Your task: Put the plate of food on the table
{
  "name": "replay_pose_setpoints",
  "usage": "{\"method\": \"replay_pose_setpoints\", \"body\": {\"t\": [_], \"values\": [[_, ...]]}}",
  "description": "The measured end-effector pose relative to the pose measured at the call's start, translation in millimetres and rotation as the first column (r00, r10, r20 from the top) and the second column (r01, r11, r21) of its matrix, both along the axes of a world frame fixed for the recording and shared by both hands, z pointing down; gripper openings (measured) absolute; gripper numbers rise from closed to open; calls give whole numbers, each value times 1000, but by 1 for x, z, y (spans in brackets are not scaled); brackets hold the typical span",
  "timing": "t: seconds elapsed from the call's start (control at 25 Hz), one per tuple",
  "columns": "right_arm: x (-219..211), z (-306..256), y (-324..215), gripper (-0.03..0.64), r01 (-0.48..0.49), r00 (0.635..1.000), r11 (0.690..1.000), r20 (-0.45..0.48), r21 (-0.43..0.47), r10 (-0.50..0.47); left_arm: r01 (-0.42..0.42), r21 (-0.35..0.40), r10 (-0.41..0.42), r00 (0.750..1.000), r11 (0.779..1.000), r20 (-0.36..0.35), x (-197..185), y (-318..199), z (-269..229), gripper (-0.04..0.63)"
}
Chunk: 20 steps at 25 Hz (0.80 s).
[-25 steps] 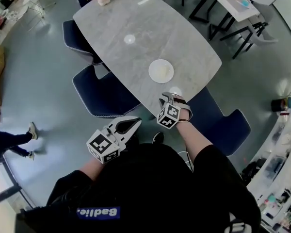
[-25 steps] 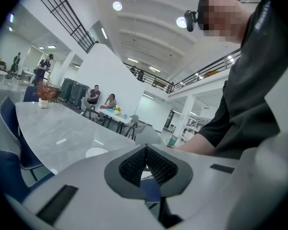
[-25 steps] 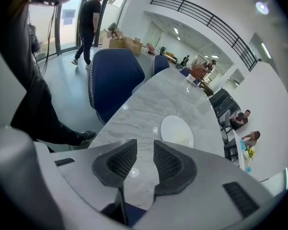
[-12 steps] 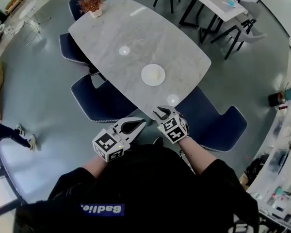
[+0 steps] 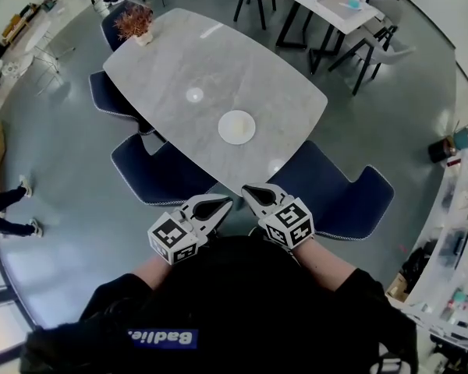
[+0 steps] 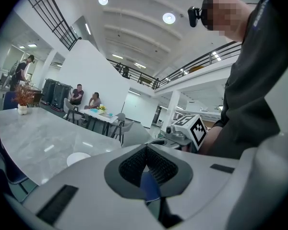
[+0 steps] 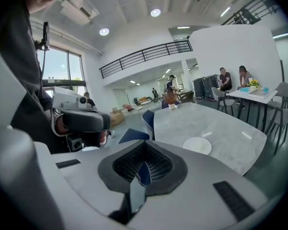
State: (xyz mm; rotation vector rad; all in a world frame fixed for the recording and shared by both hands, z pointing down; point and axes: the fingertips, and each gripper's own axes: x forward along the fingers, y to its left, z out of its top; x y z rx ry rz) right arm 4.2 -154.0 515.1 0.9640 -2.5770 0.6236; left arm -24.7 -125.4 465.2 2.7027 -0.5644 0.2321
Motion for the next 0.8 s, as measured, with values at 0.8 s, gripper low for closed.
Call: {"method": "replay_pose_setpoints", "body": {"t": [0.8], "values": [[0,-33,29,9,-10,988,992,157,124,-10,-47,8,47,999,999,2,13,14,-3,8]]}}
